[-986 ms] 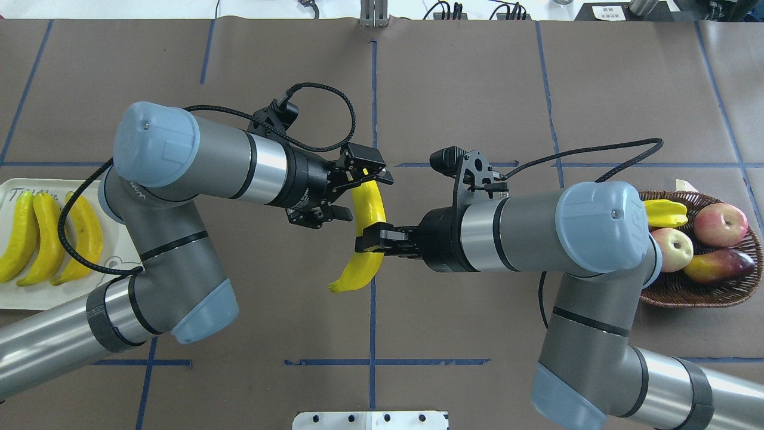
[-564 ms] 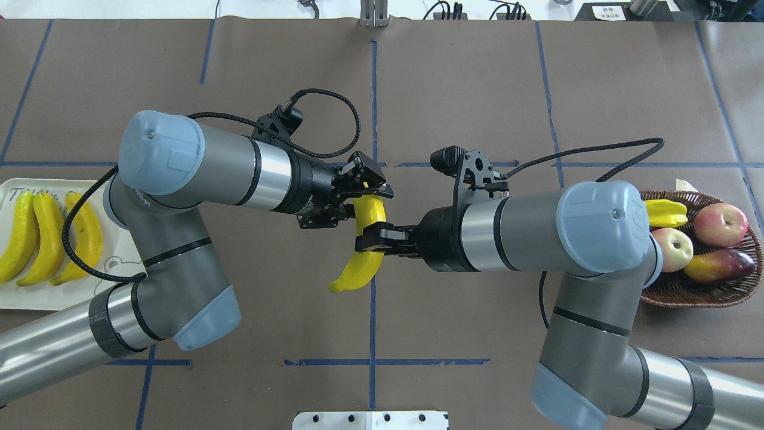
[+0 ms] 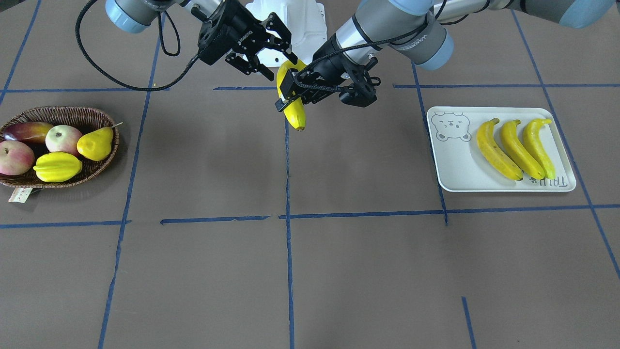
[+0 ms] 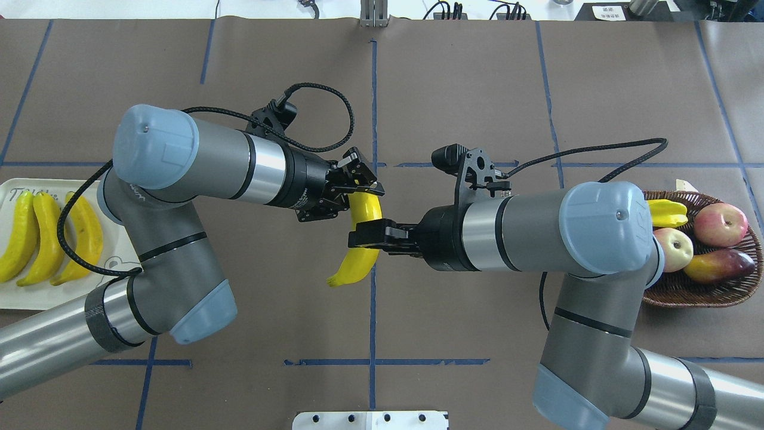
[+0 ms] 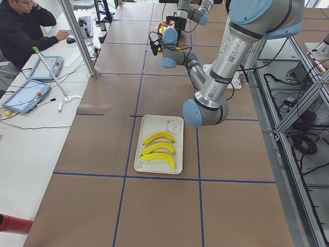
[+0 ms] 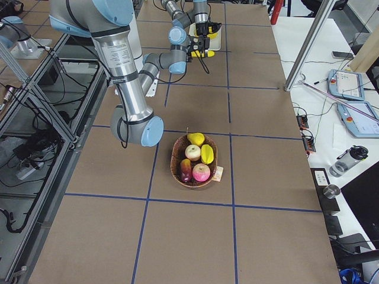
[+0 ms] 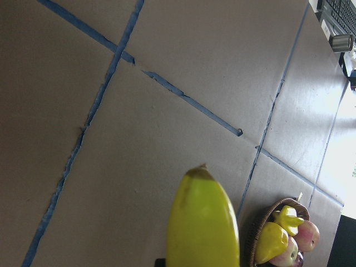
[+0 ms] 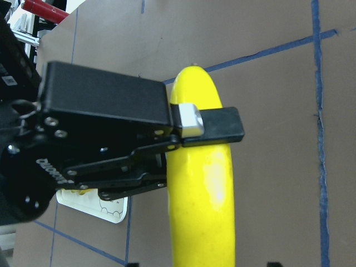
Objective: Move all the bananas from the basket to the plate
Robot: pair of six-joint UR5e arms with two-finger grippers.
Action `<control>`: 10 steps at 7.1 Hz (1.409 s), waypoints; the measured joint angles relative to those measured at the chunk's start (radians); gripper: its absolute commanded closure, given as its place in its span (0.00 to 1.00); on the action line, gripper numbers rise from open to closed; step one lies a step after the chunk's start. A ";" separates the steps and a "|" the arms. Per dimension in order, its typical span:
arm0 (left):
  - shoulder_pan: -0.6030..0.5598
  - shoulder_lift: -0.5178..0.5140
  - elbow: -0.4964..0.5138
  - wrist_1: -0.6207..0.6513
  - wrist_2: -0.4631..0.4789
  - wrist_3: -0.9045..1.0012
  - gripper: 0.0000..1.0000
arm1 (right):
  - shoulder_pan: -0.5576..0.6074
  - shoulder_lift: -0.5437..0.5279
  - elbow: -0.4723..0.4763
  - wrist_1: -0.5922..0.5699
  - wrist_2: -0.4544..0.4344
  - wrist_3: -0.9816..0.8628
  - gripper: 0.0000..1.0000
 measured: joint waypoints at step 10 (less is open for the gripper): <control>-0.243 0.556 -0.072 0.300 -0.017 0.500 1.00 | 0.028 -0.102 0.031 -0.015 -0.072 0.030 0.00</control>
